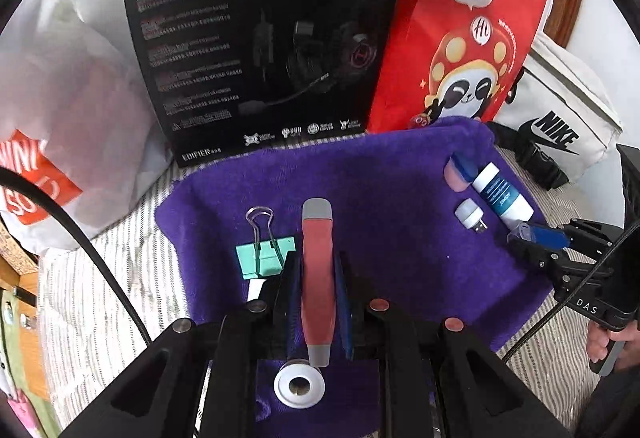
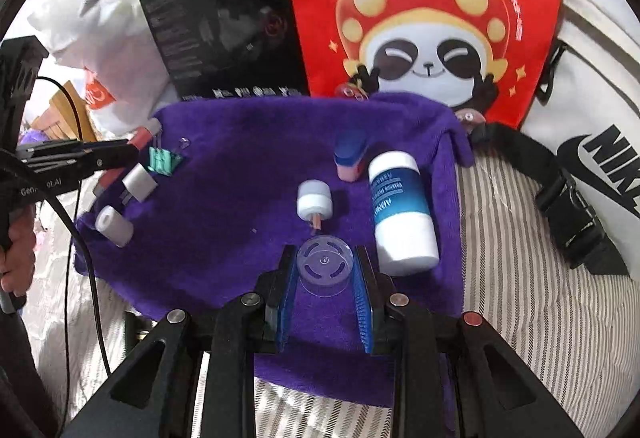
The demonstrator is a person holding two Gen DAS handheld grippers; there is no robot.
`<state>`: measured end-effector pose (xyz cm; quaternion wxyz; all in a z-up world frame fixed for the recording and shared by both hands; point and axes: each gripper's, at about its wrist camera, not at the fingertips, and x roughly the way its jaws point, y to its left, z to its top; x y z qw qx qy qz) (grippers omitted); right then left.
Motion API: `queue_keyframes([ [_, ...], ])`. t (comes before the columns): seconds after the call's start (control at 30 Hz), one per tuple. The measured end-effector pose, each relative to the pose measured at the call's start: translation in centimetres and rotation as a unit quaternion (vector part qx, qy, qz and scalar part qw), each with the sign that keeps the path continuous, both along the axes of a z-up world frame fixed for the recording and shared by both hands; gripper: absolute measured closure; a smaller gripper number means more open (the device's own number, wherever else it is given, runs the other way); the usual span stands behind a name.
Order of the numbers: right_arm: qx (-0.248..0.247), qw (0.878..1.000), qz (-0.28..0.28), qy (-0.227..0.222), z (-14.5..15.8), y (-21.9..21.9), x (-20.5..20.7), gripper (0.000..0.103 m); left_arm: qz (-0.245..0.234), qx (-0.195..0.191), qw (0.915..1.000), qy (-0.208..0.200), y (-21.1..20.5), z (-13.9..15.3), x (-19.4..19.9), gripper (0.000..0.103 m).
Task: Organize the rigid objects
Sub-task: 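Carry the lid onto the towel and open the right gripper while the left carries the highlighter, then lower the highlighter beside the green clip and open the left gripper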
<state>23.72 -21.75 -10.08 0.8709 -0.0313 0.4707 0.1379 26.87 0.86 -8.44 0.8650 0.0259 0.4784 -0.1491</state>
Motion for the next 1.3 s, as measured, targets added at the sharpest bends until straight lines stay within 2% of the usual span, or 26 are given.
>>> queue_keyframes([
  [0.33,-0.023,1.000,-0.008,0.007,-2.5,0.5,0.8,0.076,0.004,-0.013,0.9997,0.021,1.1,-1.5,0.7,0.087],
  [0.57,-0.042,0.999,-0.013,-0.019,-2.7,1.0,0.8,0.076,0.003,-0.011,0.9996,0.025,1.0,-1.9,0.8,0.087],
  [0.8,-0.044,0.999,-0.014,-0.023,-2.7,0.9,0.8,0.075,0.005,-0.011,0.9997,0.022,0.9,-1.7,0.9,0.086],
  [0.97,-0.034,0.999,-0.005,-0.014,-2.6,1.1,0.4,0.057,0.001,-0.014,0.9998,0.017,0.3,-1.8,1.1,0.086],
  [1.3,-0.007,0.999,-0.015,-0.032,-0.9,-0.3,-1.6,0.056,0.013,0.034,0.9991,0.023,-1.8,-4.1,2.1,0.086],
])
